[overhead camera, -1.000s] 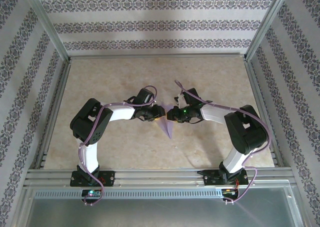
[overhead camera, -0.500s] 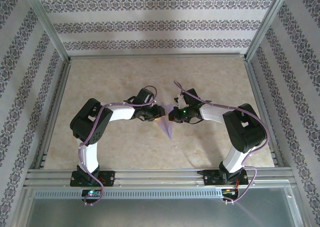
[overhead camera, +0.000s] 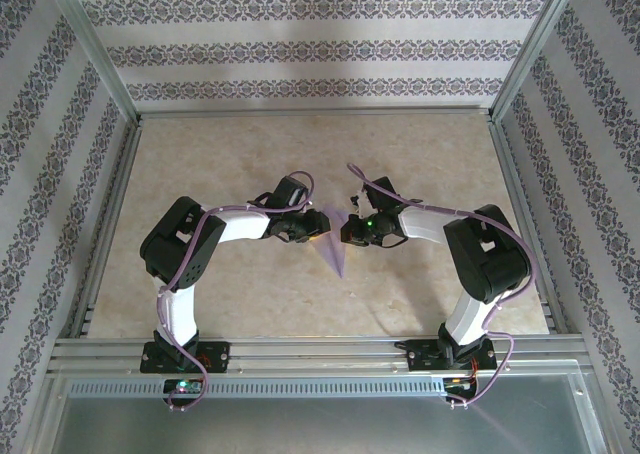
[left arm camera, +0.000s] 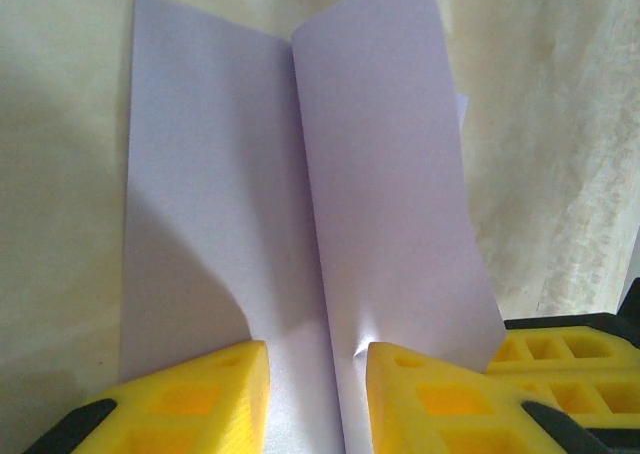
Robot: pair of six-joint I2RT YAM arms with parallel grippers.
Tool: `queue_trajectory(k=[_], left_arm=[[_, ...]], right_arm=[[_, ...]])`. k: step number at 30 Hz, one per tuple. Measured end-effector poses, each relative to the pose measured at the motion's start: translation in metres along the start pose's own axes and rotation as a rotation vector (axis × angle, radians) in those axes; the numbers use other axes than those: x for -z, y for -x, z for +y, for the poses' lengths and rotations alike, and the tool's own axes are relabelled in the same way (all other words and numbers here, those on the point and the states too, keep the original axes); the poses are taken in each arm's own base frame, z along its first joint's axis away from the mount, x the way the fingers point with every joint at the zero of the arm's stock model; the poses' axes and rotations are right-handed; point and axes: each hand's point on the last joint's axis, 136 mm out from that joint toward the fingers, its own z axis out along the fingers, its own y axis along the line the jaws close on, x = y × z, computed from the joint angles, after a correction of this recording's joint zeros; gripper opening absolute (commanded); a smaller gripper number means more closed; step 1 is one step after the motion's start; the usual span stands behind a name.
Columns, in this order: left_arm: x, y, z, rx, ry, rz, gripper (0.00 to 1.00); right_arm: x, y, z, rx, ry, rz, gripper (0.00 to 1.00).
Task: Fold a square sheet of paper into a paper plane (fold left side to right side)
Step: Fourth fold the wing at the center of the table.
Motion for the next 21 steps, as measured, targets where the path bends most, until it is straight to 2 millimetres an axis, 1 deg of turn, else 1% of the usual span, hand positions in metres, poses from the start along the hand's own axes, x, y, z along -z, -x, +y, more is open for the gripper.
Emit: queue_trajectory(k=[21], left_arm=[[0.0000,0.0000,0.0000,0.000,0.000,0.000,0.33]], right_arm=[[-0.0084,-0.0017,-0.0090,-0.002,-0.028,0.026,0.02]])
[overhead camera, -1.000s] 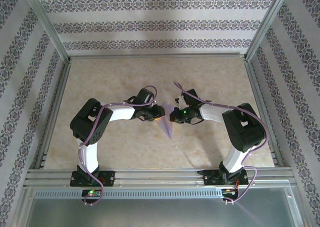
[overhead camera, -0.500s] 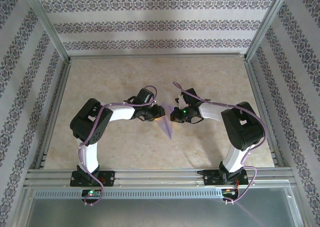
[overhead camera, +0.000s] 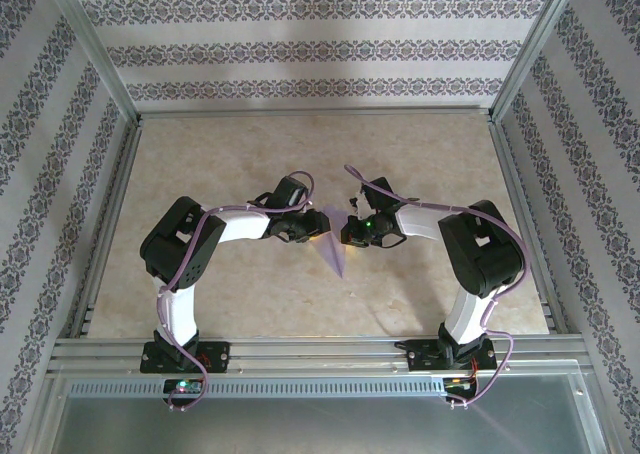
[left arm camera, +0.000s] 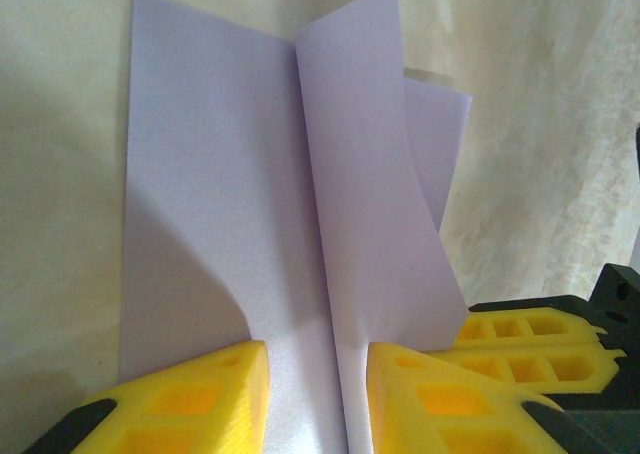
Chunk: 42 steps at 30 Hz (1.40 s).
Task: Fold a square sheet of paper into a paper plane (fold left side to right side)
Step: Fourth fold the wing at the center of the table.
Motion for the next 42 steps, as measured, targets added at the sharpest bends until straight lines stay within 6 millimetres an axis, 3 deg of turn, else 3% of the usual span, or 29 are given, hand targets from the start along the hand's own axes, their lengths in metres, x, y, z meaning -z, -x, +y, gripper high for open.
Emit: queue_trajectory(k=[12,19,25,29,35,42], left_arm=[[0.003,0.002,-0.006,-0.008,-0.014,-0.007,0.46],[0.020,0.005,-0.019,-0.027,-0.019,-0.026,0.51],[0.045,0.012,-0.044,-0.083,-0.066,-0.076,0.21],[0.041,0.010,-0.049,-0.088,-0.099,-0.048,0.09],[0.009,0.006,-0.038,-0.066,-0.104,0.028,0.06],[-0.007,0.010,-0.030,-0.057,-0.087,0.045,0.06]], right_arm=[[-0.003,0.003,0.000,0.011,0.002,0.016,0.02],[-0.003,0.003,0.000,0.017,-0.003,0.023,0.02],[-0.003,0.003,-0.001,0.027,-0.005,0.024,0.02],[-0.003,0.003,0.000,0.028,-0.005,0.024,0.02],[-0.003,0.003,0.000,0.028,-0.006,0.024,0.02],[-0.003,0.002,0.000,0.031,-0.016,0.026,0.02]])
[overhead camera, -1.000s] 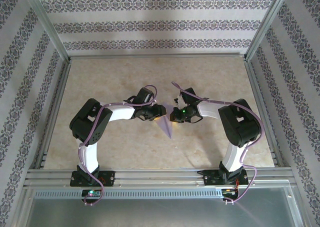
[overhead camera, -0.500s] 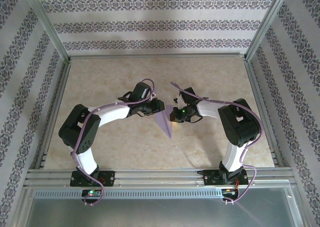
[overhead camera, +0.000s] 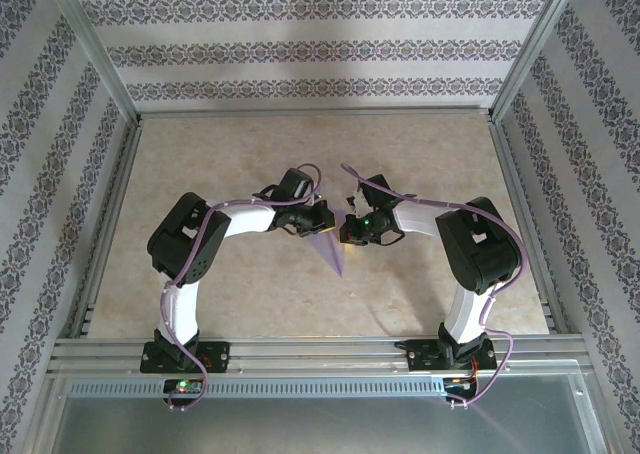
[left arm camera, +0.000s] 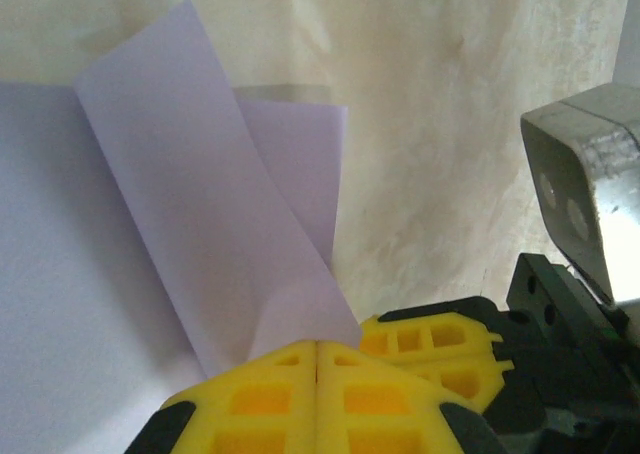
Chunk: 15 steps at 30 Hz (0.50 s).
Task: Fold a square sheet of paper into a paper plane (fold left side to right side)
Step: Fourth fold the wing at the center of the table.
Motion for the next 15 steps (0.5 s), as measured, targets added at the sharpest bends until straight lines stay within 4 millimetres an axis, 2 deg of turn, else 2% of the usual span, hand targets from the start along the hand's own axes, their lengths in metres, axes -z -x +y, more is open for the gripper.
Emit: queue_trajectory(k=[4,15], left_arm=[[-0.002,0.002,0.002,-0.006,0.013,0.000,0.06],[-0.008,-0.003,0.024,-0.004,0.087,0.018,0.06]], right_arm=[[0.000,0.000,-0.001,0.001,-0.004,0.001,0.02],[-0.001,0.000,0.000,0.004,-0.012,0.009,0.03]])
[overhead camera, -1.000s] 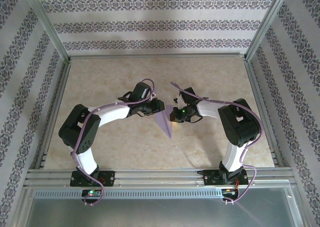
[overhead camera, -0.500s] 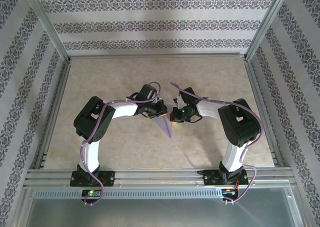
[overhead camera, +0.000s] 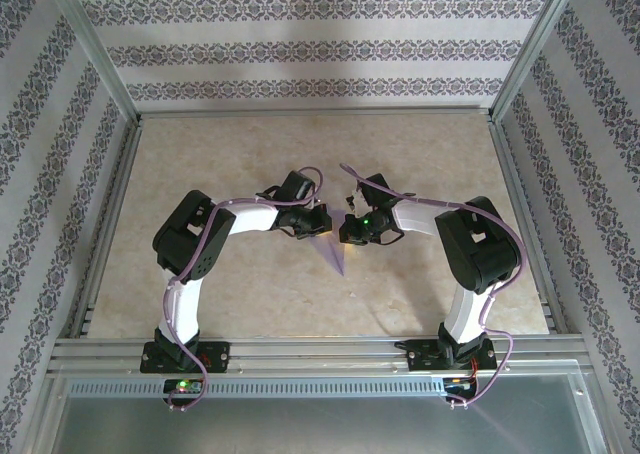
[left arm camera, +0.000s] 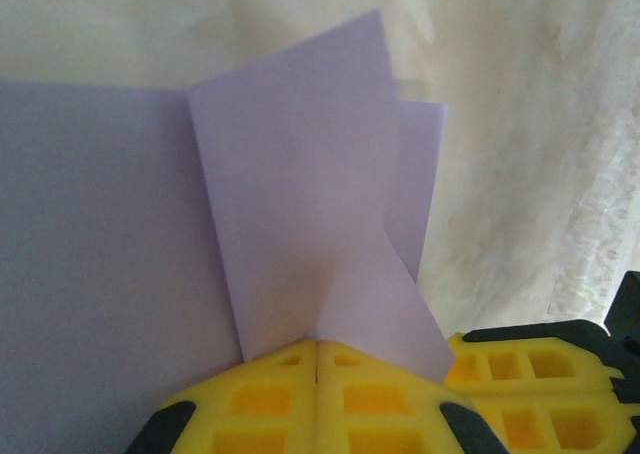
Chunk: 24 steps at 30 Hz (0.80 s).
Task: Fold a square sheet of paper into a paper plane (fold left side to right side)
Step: Fourth fold the wing at the center of the table.
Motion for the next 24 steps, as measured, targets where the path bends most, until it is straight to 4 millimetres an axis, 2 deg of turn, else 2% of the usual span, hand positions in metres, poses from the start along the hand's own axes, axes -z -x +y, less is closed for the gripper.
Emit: queue_trajectory(k=[6,18,24], left_arm=[[0.000,0.000,0.000,-0.002,0.003,-0.003,0.05],[-0.001,-0.001,0.002,-0.007,-0.005,-0.008,0.04],[-0.001,0.000,0.002,-0.008,-0.007,-0.010,0.04]], right_arm=[[0.000,0.000,0.000,-0.002,-0.001,0.003,0.04],[0.004,0.001,0.000,-0.015,-0.024,0.012,0.15],[0.022,0.009,0.006,-0.030,-0.012,-0.016,0.21]])
